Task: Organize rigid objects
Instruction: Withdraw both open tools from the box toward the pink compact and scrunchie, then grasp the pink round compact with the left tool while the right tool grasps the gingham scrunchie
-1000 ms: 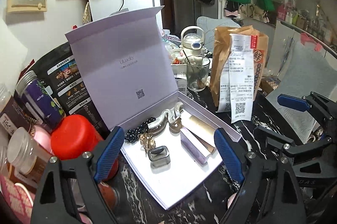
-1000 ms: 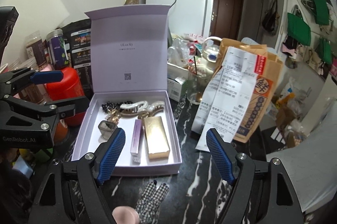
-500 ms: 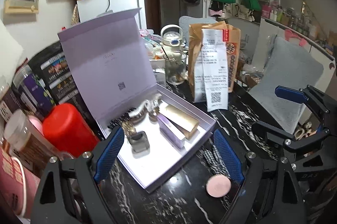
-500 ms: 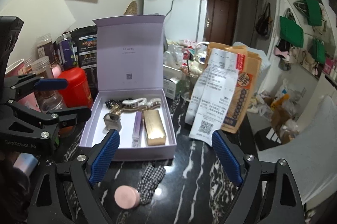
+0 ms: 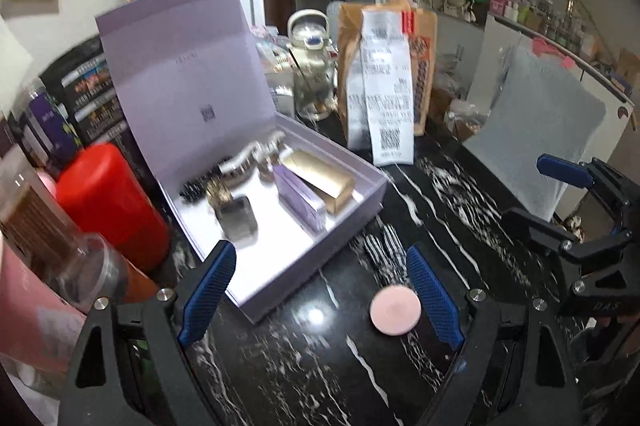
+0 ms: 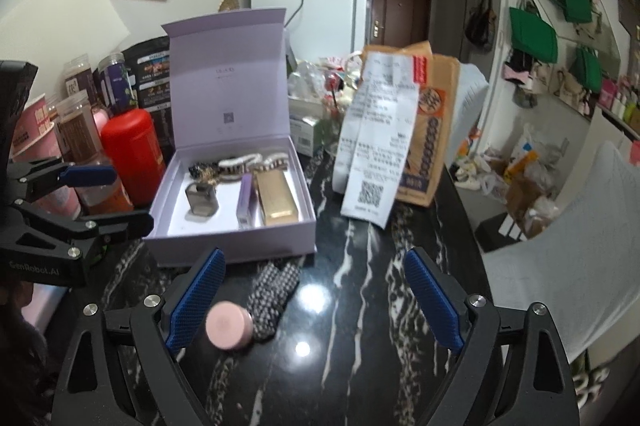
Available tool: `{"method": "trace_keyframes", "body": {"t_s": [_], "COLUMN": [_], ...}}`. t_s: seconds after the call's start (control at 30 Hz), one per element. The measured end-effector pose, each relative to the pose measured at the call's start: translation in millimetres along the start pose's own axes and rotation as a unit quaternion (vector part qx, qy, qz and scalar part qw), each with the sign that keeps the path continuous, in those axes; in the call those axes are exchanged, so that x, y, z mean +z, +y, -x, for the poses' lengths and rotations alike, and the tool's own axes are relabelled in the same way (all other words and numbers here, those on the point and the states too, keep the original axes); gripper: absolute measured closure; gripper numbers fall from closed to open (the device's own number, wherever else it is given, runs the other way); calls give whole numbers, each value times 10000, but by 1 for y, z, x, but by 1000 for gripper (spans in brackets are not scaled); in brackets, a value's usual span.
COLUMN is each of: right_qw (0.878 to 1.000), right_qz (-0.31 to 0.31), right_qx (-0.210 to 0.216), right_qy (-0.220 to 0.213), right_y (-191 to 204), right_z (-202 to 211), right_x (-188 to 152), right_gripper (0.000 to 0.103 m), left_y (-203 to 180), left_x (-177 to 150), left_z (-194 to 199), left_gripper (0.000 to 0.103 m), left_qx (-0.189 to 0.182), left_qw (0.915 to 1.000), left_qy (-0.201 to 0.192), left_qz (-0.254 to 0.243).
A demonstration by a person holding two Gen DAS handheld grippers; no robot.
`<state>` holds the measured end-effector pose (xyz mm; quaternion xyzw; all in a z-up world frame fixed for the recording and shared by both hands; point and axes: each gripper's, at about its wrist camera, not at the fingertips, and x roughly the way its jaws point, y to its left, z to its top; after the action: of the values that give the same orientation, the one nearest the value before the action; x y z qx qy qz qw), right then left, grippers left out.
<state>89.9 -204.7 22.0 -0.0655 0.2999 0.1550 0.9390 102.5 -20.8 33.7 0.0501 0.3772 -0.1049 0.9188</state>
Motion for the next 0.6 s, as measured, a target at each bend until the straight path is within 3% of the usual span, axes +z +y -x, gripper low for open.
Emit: {"method": "trace_keyframes", "body": {"t_s": [0.4,0.6], "right_qw": [9991,9976], "right_qz": [-295,-449], "right_qx": [-40,26], "right_qy": [302,526], "right_y": [-18,-25], "right_z": [-9,-20], "right_x": [-50,-71], "right_gripper": [11,11], "left_y": [-19,-33], "left_x": [-33,-50], "left_z": [-28,-47], "left_gripper": [15,15], "left_qx": [-177,-435], "left_qw": [9993,9972], "left_qy": [257,482], "left_qz": [-207,-369]}}
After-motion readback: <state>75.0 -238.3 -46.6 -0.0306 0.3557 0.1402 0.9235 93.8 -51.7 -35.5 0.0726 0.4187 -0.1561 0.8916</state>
